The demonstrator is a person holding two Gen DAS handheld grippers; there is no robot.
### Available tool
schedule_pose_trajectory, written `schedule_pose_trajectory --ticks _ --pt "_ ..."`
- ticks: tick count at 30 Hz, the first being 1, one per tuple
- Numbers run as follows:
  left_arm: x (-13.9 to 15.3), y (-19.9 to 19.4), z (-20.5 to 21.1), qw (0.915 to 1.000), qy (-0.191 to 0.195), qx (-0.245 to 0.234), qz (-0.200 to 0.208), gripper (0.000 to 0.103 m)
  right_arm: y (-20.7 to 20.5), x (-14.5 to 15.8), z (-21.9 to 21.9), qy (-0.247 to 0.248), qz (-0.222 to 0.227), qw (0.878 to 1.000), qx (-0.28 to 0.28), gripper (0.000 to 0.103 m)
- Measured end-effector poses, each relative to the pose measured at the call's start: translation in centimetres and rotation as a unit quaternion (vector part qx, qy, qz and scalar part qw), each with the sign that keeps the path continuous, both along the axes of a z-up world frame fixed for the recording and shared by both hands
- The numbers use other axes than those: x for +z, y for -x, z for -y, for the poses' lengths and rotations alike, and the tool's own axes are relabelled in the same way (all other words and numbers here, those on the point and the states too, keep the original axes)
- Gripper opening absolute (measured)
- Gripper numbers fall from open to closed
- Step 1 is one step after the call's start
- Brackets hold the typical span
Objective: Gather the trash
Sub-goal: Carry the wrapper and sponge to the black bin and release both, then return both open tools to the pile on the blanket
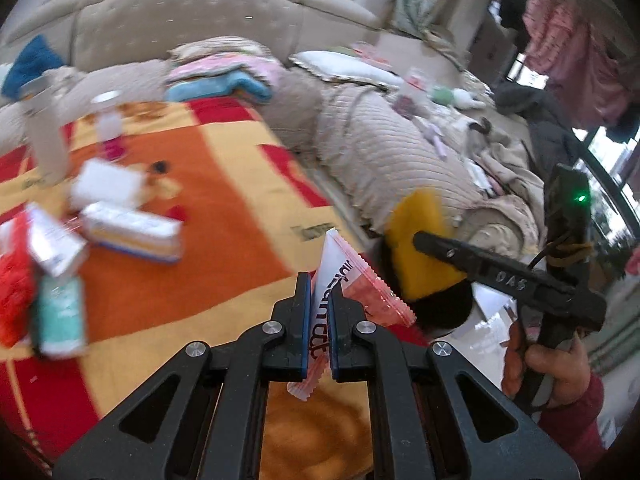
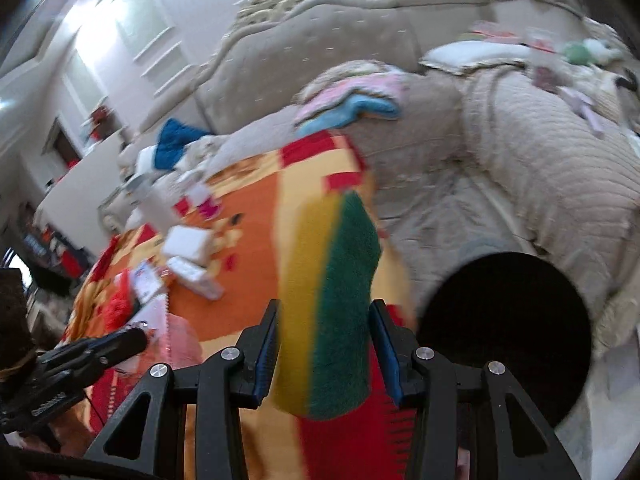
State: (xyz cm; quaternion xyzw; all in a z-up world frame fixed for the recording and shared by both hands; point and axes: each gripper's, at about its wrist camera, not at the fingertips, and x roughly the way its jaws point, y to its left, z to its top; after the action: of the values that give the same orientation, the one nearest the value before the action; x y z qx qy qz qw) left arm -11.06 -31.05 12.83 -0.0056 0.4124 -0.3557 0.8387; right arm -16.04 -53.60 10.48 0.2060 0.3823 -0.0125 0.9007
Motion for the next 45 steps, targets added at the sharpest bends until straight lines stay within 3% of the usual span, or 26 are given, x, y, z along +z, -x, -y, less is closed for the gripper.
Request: schedule_pose_trajectory --ticks 7,13,16,17,19,20,21,26,37,45 --pt "-0.6 -0.2 8.1 0.9991 0.008 -0.039 -0.014 0.005 1.3 -2.3 5.9 -0.010 -0.028 0.998 -0.054 0.042" --pt "-2.0 -0.4 12.3 0.9973 0.014 -0.063 -0.035 0.005 2.5 -3.9 8.8 -0.022 -0.043 0.994 -0.094 0.042" --pt "-2.9 -1.0 13.2 0.9955 0.031 -0.063 -0.064 0.006 3.2 -4.6 9.7 -0.027 -0.054 0.992 -0.110 0.055" --pt "-3.2 -1.1 13.4 0.9951 0.030 -0.063 -0.070 0.010 3.3 -4.8 9.8 -0.028 -0.056 0.992 -0.111 0.057" --pt "-3.8 -1.2 13.6 0.9948 0.024 -0.057 -0.080 0.033 3.6 -5.1 10.0 -0.026 -0.063 0.991 -0.118 0.057" --pt "-4.1 -1.2 13.5 0.9947 0.025 -0.054 -0.084 0.052 3.7 -5.1 10.1 -0.024 -0.064 0.990 -0.120 0.059" --pt "-4.4 -1.2 13.2 0.9945 0.032 -0.049 -0.087 0.055 3.8 -5.1 10.2 -0.021 -0.064 0.990 -0.123 0.060" --pt "-4.9 -1.0 12.4 0.9964 0.012 -0.035 -0.076 0.055 4.1 -5.0 10.2 -0.013 -0.061 0.990 -0.126 0.064" --pt "-5.6 -0.3 9.9 0.9973 -0.072 0.005 0.008 0.055 2.7 -5.4 6.9 0.002 -0.070 0.993 -0.090 0.066" --pt "-5.8 -0.5 7.1 0.9957 -0.086 0.030 0.020 0.055 1.6 -5.1 3.6 0.027 -0.069 0.995 -0.060 0.073"
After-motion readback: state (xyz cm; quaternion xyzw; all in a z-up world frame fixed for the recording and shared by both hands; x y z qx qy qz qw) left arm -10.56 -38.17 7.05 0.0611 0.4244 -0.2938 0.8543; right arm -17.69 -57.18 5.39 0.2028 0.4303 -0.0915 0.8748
